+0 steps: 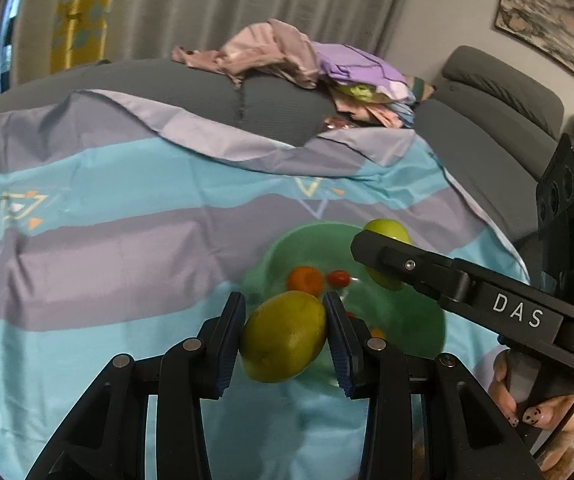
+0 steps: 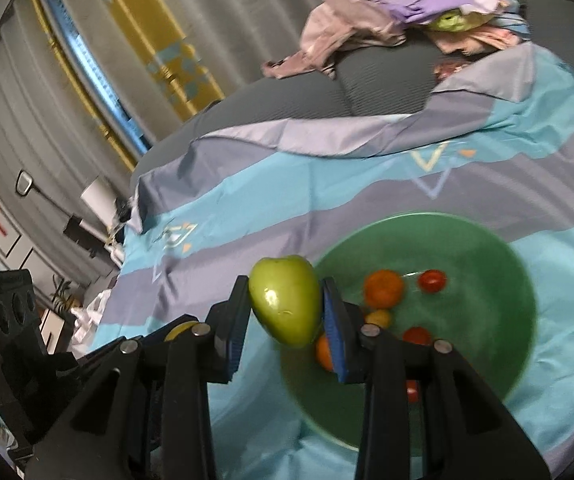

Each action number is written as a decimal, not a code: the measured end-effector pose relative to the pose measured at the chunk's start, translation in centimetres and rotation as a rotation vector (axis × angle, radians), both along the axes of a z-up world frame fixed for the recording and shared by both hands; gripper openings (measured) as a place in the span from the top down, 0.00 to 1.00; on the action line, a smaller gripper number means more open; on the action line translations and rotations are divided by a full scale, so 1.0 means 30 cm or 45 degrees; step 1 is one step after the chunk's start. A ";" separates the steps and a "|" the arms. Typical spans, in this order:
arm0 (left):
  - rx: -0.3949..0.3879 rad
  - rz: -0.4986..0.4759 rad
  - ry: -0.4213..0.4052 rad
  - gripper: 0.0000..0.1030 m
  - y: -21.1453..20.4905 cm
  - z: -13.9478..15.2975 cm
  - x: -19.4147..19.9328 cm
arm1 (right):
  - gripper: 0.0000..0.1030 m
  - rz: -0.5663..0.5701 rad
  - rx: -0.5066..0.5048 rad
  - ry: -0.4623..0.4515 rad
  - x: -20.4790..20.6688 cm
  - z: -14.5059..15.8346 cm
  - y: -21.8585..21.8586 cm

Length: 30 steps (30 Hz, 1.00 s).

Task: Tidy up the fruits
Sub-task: 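Carry the yellow and green fruits over the green bowl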

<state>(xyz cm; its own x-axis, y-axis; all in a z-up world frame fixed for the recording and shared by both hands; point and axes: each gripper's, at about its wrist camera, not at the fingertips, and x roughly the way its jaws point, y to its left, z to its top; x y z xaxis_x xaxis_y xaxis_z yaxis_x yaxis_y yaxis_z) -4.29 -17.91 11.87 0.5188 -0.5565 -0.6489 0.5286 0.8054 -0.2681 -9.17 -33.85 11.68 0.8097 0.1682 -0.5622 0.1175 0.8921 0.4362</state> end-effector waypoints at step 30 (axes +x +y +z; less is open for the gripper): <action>0.076 -0.125 0.225 0.61 -0.226 -0.159 0.038 | 0.65 -0.177 -0.019 0.240 0.045 -0.139 -0.186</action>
